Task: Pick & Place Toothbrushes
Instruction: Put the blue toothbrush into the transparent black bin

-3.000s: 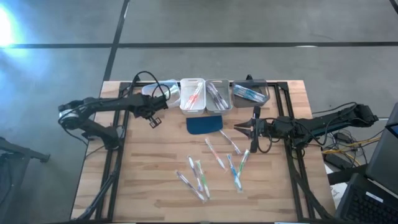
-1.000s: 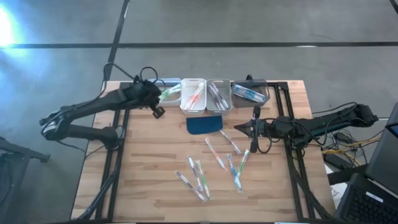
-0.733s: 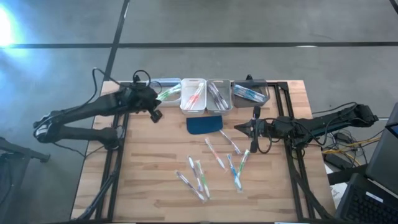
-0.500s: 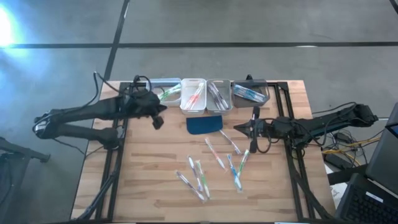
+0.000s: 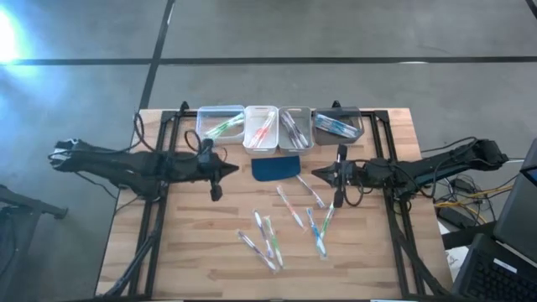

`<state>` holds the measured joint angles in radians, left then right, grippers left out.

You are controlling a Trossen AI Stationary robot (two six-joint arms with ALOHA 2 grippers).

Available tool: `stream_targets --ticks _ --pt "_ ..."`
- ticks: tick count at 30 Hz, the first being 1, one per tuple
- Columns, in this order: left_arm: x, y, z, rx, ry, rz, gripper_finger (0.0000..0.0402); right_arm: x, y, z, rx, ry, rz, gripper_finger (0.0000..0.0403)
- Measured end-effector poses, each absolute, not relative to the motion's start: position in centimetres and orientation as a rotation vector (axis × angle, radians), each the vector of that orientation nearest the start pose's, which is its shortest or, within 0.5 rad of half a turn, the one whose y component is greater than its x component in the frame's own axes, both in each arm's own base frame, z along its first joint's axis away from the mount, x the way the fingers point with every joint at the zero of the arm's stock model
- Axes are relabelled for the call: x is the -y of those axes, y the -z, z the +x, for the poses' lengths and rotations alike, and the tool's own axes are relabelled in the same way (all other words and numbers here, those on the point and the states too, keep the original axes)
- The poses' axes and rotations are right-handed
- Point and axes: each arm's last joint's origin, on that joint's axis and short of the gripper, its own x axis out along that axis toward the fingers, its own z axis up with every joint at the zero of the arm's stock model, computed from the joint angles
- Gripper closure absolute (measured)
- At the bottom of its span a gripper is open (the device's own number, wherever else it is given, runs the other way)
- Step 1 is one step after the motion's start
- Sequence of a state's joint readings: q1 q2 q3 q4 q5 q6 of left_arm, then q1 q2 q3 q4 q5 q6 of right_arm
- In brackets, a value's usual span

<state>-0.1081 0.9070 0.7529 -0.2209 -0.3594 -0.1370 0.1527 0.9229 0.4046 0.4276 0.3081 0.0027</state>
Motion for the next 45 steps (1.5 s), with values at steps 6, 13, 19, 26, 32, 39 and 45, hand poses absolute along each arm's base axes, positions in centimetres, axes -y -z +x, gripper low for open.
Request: stream_targets --ticks 6,13,19,26,32,39,45 --pt "2.1 -27.3 19.9 -0.280 -0.218 0.003 0.0396 -2.3 -24.0 20.2 -0.017 0.152 0.050 0.0394" --pt "2.1 -23.8 19.5 -0.120 -0.201 0.097 0.0396 -2.4 -26.7 21.4 0.097 0.147 0.111 0.0394" --pt "2.0 -23.0 18.8 0.023 -0.211 0.228 0.0396 -2.9 -28.5 24.3 0.060 0.152 -0.028 0.0394" --pt "1.9 -23.1 18.6 0.039 -0.215 0.296 0.0396 -3.6 -30.6 28.8 -0.040 0.148 -0.194 0.0394" --pt "1.9 -23.0 18.6 0.034 -0.214 0.306 0.0396 -4.2 -31.6 32.7 -0.253 0.145 -0.157 0.0394" --pt "1.9 -22.9 18.6 0.029 -0.213 0.302 0.0396 -4.8 -32.5 35.5 -0.620 0.212 0.021 0.0394" --pt "1.9 -22.8 18.6 0.020 -0.211 0.298 0.0396 -6.1 -33.3 35.0 -0.937 0.329 0.177 0.0394"
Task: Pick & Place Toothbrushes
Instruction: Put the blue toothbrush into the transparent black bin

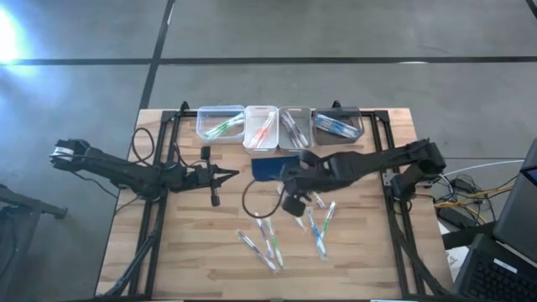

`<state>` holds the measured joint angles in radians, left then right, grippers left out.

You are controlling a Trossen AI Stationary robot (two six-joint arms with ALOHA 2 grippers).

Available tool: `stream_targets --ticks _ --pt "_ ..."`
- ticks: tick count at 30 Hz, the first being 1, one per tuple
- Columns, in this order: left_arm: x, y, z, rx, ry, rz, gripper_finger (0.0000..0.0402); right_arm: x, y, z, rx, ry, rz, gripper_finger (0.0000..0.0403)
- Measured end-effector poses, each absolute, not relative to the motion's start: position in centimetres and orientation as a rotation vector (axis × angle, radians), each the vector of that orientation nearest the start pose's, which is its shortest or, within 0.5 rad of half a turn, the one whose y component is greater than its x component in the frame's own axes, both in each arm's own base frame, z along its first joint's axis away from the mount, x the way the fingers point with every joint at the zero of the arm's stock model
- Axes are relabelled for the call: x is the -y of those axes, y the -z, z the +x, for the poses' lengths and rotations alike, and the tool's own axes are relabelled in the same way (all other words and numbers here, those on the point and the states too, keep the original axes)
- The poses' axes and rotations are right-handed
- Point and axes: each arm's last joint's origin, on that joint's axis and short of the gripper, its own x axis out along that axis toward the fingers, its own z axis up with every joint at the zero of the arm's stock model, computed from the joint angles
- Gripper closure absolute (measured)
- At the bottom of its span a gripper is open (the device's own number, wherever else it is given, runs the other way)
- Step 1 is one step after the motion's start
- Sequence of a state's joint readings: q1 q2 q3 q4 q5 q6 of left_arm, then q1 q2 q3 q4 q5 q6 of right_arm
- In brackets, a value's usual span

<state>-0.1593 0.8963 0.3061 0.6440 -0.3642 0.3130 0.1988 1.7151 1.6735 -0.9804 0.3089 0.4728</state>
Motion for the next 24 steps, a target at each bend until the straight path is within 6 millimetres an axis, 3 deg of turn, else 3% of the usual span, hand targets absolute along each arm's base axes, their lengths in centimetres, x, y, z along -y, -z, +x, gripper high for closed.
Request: stream_targets --ticks 7,16,24 --pt "1.9 -22.8 18.6 0.019 -0.211 0.297 0.0396 -9.0 -34.4 31.9 -1.156 0.501 0.310 0.0394" --pt "1.9 -22.8 18.6 0.019 -0.211 0.296 0.0396 -12.6 -33.7 30.0 -1.174 0.589 0.422 0.0394" --pt "1.9 -22.8 18.6 0.019 -0.211 0.295 0.0396 -14.6 -33.1 29.1 -1.181 0.587 0.426 0.0394"
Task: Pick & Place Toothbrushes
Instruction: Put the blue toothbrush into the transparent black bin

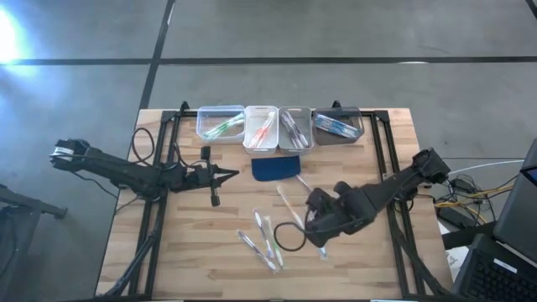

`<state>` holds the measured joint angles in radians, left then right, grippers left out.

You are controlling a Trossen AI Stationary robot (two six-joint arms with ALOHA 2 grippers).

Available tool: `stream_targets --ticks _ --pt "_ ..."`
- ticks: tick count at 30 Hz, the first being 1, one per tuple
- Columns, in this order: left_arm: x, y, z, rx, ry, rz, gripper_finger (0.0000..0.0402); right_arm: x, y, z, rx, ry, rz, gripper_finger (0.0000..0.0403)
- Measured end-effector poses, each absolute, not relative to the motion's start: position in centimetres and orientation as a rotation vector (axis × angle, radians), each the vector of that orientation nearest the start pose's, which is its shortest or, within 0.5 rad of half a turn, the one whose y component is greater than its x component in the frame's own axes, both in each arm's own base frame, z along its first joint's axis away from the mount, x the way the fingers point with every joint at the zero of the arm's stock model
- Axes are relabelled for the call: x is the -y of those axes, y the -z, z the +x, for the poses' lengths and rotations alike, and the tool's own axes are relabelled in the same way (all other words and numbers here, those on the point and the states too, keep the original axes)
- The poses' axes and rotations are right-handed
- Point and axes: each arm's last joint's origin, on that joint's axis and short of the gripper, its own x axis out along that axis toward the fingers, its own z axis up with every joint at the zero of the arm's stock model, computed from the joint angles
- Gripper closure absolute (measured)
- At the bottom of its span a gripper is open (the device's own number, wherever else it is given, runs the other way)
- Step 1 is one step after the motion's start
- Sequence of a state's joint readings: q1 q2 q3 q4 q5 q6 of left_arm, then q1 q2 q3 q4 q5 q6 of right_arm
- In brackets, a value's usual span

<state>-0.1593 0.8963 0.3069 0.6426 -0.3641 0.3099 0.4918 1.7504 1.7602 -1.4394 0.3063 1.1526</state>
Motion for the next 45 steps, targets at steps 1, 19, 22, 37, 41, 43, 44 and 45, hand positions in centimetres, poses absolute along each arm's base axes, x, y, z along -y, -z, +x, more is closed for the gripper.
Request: stream_targets --ticks 1,19,22,37,41,43,44,45 --pt "1.9 -22.8 18.6 0.019 -0.211 0.295 0.0396 -14.7 -33.1 29.0 -1.181 0.587 0.426 0.0394" --pt "1.9 -22.8 18.6 0.019 -0.211 0.295 0.0396 -14.6 -30.5 28.6 -1.218 0.697 0.447 0.0278" --pt "1.9 -22.8 18.6 0.019 -0.211 0.295 0.0396 -14.6 -30.2 28.5 -1.225 0.703 0.440 0.0256" --pt "2.0 -22.8 18.6 0.019 -0.210 0.296 0.0396 -14.6 -27.0 29.0 -1.249 0.705 0.548 0.0192" --pt "2.0 -22.8 18.6 0.019 -0.210 0.296 0.0396 -14.7 -25.7 29.2 -1.234 0.687 0.567 0.0182" --pt "2.0 -22.8 18.6 0.019 -0.210 0.296 0.0396 -14.8 -25.0 29.4 -1.227 0.673 0.584 0.0178" --pt "2.0 -22.8 18.6 0.019 -0.210 0.296 0.0396 -14.8 -24.6 29.4 -1.228 0.666 0.596 0.0176" --pt "2.0 -22.8 18.6 0.019 -0.210 0.296 0.0396 -14.9 -24.2 29.5 -1.223 0.658 0.618 0.0174"
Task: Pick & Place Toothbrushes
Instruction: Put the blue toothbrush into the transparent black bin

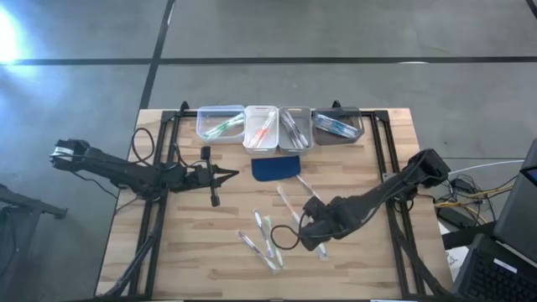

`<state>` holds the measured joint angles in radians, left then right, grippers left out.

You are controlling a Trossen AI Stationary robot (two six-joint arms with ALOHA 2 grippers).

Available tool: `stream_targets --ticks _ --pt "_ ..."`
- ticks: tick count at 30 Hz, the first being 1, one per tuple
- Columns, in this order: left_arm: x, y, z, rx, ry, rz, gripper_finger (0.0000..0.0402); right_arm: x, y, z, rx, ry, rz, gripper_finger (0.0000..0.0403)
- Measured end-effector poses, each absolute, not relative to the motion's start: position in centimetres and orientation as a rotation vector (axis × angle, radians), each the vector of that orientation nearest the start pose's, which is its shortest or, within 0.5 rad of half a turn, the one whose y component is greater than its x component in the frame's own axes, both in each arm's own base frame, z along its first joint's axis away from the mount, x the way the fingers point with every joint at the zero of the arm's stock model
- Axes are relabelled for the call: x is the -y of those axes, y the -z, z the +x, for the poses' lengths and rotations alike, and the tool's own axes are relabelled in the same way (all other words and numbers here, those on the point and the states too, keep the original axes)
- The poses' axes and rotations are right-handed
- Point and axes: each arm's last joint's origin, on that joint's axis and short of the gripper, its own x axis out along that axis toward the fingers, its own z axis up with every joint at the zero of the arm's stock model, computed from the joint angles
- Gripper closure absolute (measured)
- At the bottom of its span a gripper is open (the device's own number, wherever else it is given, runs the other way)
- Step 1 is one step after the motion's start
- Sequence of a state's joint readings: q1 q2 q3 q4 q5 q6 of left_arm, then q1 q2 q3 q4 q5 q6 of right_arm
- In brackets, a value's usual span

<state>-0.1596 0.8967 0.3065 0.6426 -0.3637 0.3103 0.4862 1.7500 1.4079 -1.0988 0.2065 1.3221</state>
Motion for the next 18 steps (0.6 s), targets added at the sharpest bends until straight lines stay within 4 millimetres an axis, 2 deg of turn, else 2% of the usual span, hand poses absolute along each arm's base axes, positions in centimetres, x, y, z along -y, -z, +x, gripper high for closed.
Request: stream_targets --ticks 6,12,18 --pt "2.0 -22.8 18.6 0.019 -0.210 0.296 0.0396 -15.1 -21.9 29.6 -1.198 0.639 0.704 0.0167" --pt "1.9 -22.8 18.6 0.019 -0.211 0.296 0.0396 -14.8 -20.0 29.0 -1.224 0.675 0.743 0.0162" --pt "2.0 -22.8 18.6 0.019 -0.210 0.296 0.0396 -14.7 -18.6 28.7 -1.221 0.672 0.773 0.0174"
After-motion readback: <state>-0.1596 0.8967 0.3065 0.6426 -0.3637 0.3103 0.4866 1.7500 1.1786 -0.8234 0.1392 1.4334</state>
